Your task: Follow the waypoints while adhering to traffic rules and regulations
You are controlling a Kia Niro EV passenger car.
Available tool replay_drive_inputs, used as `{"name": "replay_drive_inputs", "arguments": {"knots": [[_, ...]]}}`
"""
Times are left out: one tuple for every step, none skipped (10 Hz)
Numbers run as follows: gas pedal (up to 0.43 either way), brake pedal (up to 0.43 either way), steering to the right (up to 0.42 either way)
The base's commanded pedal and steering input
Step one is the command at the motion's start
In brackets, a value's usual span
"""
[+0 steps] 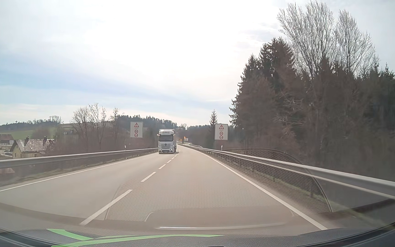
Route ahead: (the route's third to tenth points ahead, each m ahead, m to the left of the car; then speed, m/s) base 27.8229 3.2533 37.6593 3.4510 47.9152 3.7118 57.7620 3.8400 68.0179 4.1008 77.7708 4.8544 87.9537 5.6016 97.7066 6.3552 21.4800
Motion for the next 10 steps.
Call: {"name": "replay_drive_inputs", "arguments": {"knots": [[0.000, 0.000, -0.003], [0.000, 0.000, -0.002], [0.000, 0.000, -0.003], [0.000, 0.000, -0.003], [0.000, 0.000, -0.003], [0.000, 0.000, -0.002], [0.000, 0.000, -0.002], [0.000, 0.000, -0.002], [0.000, 0.000, -0.001], [0.000, 0.000, -0.002]]}}
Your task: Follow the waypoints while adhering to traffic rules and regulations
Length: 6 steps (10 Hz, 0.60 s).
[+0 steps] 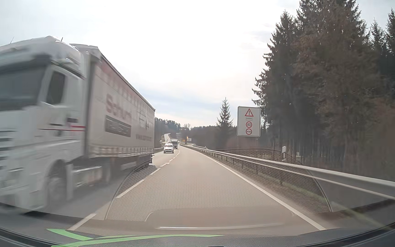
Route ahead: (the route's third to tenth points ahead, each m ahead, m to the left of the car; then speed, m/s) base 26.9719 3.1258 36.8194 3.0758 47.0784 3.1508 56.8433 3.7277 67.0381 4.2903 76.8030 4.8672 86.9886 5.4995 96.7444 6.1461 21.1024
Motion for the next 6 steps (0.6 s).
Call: {"name": "replay_drive_inputs", "arguments": {"knots": [[0.000, 0.000, -0.001], [0.000, 0.000, -0.001], [0.000, 0.000, -0.002], [0.000, 0.000, -0.002], [0.000, 0.000, -0.002], [0.000, 0.000, -0.002]]}}
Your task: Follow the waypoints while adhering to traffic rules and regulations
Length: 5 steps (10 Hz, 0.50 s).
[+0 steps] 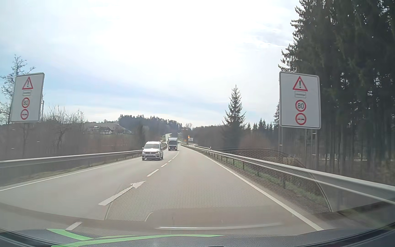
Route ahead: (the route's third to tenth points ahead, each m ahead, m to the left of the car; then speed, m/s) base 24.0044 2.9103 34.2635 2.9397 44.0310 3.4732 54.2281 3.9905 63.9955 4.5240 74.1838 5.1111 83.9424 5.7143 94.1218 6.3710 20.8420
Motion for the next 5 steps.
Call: {"name": "replay_drive_inputs", "arguments": {"knots": [[0.039, 0.000, -0.002], [0.047, 0.000, -0.002], [0.047, 0.000, -0.003], [0.059, 0.000, -0.002], [0.067, 0.000, -0.003]]}}
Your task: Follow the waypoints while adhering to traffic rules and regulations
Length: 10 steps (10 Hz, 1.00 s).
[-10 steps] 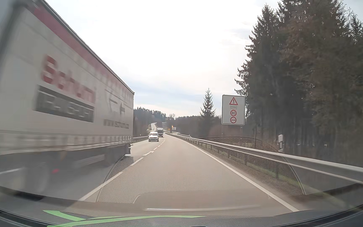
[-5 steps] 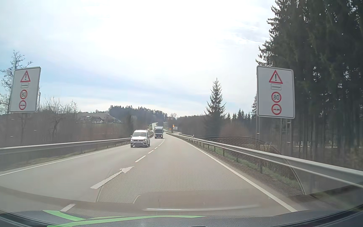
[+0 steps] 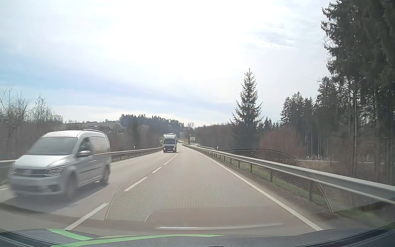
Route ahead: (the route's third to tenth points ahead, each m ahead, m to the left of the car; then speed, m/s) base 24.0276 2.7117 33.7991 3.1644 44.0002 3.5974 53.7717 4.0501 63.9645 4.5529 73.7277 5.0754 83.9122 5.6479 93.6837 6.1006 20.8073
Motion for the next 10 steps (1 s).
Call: {"name": "replay_drive_inputs", "arguments": {"knots": [[0.067, 0.000, -0.002], [0.079, 0.000, -0.002], [0.079, 0.000, -0.002], [0.079, 0.000, -0.002], [0.079, 0.000, -0.002], [0.087, 0.000, -0.002], [0.087, 0.000, -0.002], [0.087, 0.000, -0.002], [0.087, 0.000, -0.002], [0.087, 0.000, -0.002]]}}
